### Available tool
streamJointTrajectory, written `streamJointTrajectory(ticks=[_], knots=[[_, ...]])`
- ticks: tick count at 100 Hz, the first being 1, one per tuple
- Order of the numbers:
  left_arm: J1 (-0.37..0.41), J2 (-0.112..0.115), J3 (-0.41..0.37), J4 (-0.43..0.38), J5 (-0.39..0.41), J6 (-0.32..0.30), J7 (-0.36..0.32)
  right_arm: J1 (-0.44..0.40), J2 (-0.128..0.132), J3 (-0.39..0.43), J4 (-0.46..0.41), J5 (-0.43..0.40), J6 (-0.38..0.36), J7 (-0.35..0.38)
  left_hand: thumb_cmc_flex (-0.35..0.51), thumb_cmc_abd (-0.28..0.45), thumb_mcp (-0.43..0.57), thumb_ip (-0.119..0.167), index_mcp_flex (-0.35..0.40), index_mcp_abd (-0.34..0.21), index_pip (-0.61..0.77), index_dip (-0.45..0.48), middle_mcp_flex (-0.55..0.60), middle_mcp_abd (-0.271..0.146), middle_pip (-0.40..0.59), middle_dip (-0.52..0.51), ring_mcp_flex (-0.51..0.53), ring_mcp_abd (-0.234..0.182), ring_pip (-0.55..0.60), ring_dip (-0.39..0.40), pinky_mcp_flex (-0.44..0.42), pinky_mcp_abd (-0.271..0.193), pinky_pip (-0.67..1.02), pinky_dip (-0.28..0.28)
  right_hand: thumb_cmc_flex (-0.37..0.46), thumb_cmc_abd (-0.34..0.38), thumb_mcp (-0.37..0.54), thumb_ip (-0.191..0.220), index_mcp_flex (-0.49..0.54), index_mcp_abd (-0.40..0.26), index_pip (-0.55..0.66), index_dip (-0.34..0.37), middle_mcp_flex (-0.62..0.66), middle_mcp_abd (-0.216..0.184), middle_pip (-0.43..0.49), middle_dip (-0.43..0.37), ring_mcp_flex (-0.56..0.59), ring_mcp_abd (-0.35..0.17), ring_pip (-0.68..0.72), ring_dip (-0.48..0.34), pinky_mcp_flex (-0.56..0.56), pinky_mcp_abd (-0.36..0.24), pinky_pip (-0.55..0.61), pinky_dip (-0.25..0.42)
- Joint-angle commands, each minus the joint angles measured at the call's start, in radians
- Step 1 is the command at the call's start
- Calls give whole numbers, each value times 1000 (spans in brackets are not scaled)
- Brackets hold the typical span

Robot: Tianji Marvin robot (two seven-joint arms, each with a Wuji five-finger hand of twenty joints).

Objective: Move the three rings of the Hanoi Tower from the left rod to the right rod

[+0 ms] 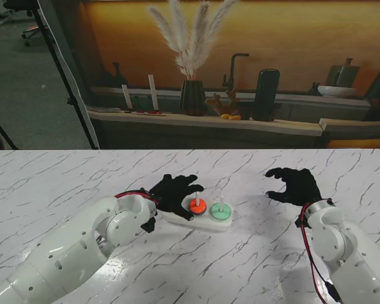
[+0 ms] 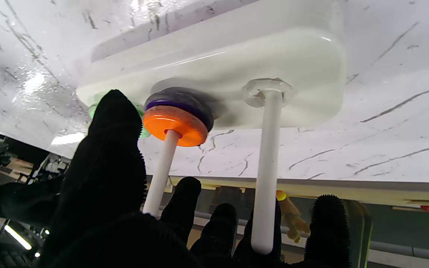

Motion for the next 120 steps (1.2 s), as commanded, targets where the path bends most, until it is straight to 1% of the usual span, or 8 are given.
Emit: streamJointTrajectory(ticks=[1, 26, 35, 42, 72, 85, 93, 120], knots=[[-1, -7, 7, 12, -1, 0, 6, -8, -7, -5, -4, 3, 0, 1, -27, 7, -24, 9, -17, 29, -4, 22, -14, 1, -10, -12, -33, -8, -15, -7, -19, 18, -44, 6, -1, 20, 16, 37, -4, -13, 10, 13, 3, -4, 6, -9, -17, 1, 10, -6, -9, 315, 16, -8], [-15, -11, 53, 4, 75, 83, 34, -8, -7, -5, -5, 3, -1, 2, -48, 20, -40, 3, -23, 48, -5, 35, -16, 8, -11, -12, -38, -1, -16, -7, -20, 21, -51, 12, -1, 21, 17, 38, -3, -12, 10, 13, 3, -4, 6, -9, -16, 0, 10, -6, -8, 315, 17, -8], [-24, -11, 71, -3, 82, 116, 22, -10, -7, -4, -6, 6, 1, 3, -46, 20, -43, 3, -28, 51, -8, 38, -22, 12, -13, -12, -42, 1, -18, -8, -24, 20, -56, 13, -1, 21, 17, 38, -4, -13, 10, 13, 3, -3, 6, -9, -16, 1, 10, -6, -8, 314, 17, -8], [-31, -10, 85, -5, 93, 130, 15, -12, -7, -3, -7, 4, 1, 3, -44, 18, -44, 3, -30, 54, -9, 40, -23, 14, -13, -13, -41, 4, -17, -8, -22, 22, -57, 14, -2, 21, 16, 37, -3, -13, 10, 13, 3, -3, 6, -9, -16, 1, 11, -6, -8, 314, 17, -8], [-47, -8, 110, -9, 99, 141, -1, -15, -8, 2, -9, 5, 5, 2, -28, 10, -41, 7, -27, 48, -9, 49, -26, 16, -14, -14, -41, 4, -16, -7, -20, 22, -60, 17, -1, 22, 16, 38, -4, -12, 10, 13, 1, -3, 6, -9, -17, 1, 11, -6, -8, 314, 17, -8], [-57, -13, 127, 8, 103, 143, 21, -16, -8, 4, -10, 6, 5, 1, -8, -1, -33, 10, -41, 48, -16, 50, -32, 21, -15, -14, -38, 6, -13, -6, -12, 22, -55, 21, -2, 22, 16, 38, -4, -12, 10, 13, 2, -3, 6, -9, -18, 1, 11, -6, -9, 314, 17, -8], [-64, -17, 143, 23, 102, 152, 39, -17, -8, 6, -11, 5, 5, 1, 1, -7, -26, 13, -37, 43, -12, 54, -29, 21, -12, -13, -36, 6, -11, -5, -11, 23, -52, 22, -1, 22, 16, 38, -5, -13, 10, 13, 1, -3, 6, -10, -18, 2, 10, -6, -9, 315, 17, -8], [-80, -21, 172, 47, 100, 162, 50, -20, -8, 10, -12, 3, 7, 0, 14, -14, -10, 17, -23, 31, 1, 68, -19, 19, -9, -9, -29, 5, -5, -1, -10, 22, -39, 26, -1, 24, 16, 38, -5, -12, 9, 12, 0, -4, 6, -10, -17, 1, 11, -6, -9, 313, 16, -9]])
